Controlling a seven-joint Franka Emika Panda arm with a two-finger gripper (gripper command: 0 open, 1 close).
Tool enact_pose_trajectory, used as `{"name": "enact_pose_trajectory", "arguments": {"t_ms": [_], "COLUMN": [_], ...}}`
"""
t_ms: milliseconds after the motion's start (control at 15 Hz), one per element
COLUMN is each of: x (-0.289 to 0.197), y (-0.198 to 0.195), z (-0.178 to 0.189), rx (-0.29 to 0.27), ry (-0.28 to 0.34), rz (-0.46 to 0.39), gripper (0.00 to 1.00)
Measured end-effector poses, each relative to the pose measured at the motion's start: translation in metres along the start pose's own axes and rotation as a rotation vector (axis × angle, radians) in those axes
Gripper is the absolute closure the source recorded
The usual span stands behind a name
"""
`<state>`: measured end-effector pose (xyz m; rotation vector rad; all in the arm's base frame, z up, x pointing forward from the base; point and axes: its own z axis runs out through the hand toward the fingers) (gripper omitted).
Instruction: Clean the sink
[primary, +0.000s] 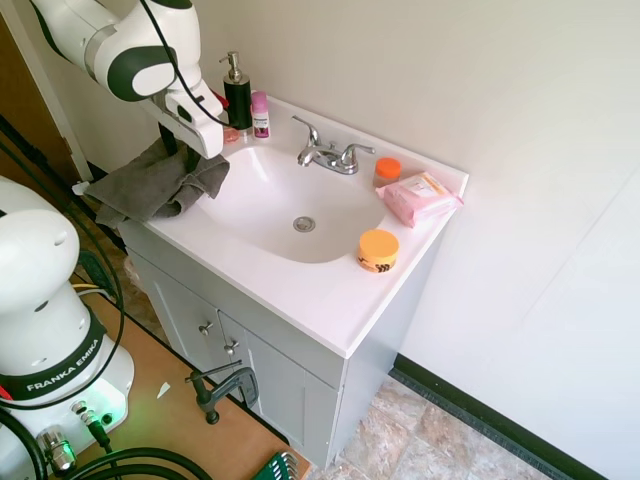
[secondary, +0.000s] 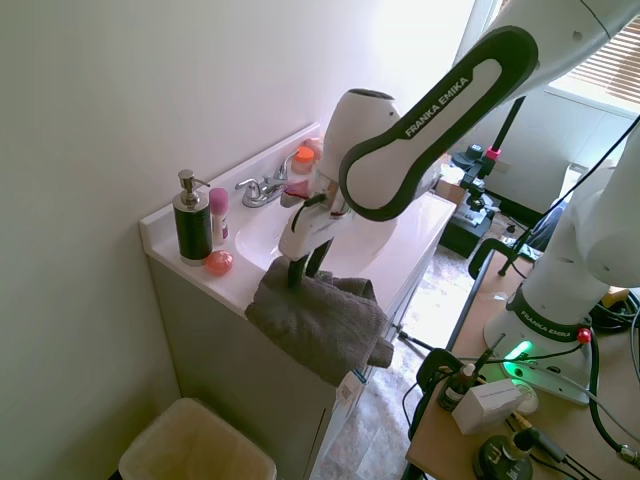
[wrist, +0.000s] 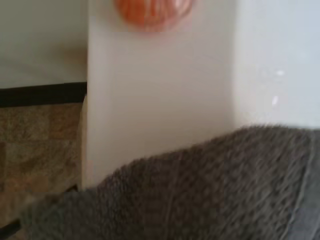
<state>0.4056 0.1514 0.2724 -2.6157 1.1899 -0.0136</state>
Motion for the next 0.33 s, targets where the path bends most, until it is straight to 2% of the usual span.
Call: {"name": "enact_pose_trajectory", "arguments": {"t_ms": [200, 333], "x": [0.027, 0.047], "y": [-0.011, -0.005], "z": [-0.057, -0.087], "rx": [0.056, 0.060], "ry": [0.014, 0.044], "rz": [0.020, 0.018], "gripper": [0.00, 0.00]}}
